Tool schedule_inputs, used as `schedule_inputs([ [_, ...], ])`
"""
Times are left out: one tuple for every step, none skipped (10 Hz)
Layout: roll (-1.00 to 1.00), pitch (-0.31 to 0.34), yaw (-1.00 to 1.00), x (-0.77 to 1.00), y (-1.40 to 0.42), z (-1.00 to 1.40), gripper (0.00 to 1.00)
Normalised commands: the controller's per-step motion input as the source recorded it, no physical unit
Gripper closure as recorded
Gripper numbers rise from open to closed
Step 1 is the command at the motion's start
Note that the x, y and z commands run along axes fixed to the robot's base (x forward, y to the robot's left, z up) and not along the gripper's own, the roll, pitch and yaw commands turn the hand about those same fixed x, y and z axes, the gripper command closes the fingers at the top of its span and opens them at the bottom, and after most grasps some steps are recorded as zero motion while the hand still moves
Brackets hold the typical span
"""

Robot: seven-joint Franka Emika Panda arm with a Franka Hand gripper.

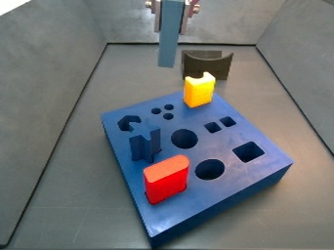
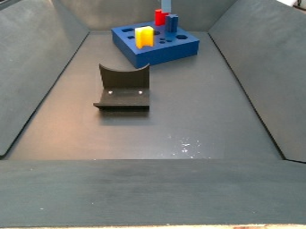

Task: Pick up the rectangle object. Move up. Place the rectangle object on the fixture. Regrasp the rectangle object. Move to above the board. Insert the rectangle object.
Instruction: Move to above the board, then insert the rectangle object.

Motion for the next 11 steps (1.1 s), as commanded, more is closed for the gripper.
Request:
schedule_inputs([
  [-1.00, -0.164, -0.05, -0.05, 0.03, 0.01, 1.00],
  [-0.83, -0.141, -0.02, -0.05, 0.03, 0.01, 1.00],
  [-0.58, -0.102, -0.01, -0.05, 0.03, 0.01, 1.00],
  [-0.46, -0.092, -0.01, -0.05, 0.03, 0.01, 1.00],
  [0.00, 0.000, 0.00, 0.02, 0.00, 0.00, 1.00],
  [0.00, 0.000, -0.01, 0.04, 0.00, 0.00, 1.00],
  [0.20, 0.280, -0.31, 0.09, -0.09, 0.25, 1.00],
  [0.25, 0.377, -0.54, 0.07, -0.18, 0.29, 1.00],
  [0.26, 0.171, -0.87, -0.06, -0.13, 0.20, 1.00],
  [0.19, 0.023, -0.99, -0.03, 0.00, 0.03, 1.00],
  [0.00, 0.000, -1.00, 0.00, 0.00, -0.08, 1.00],
])
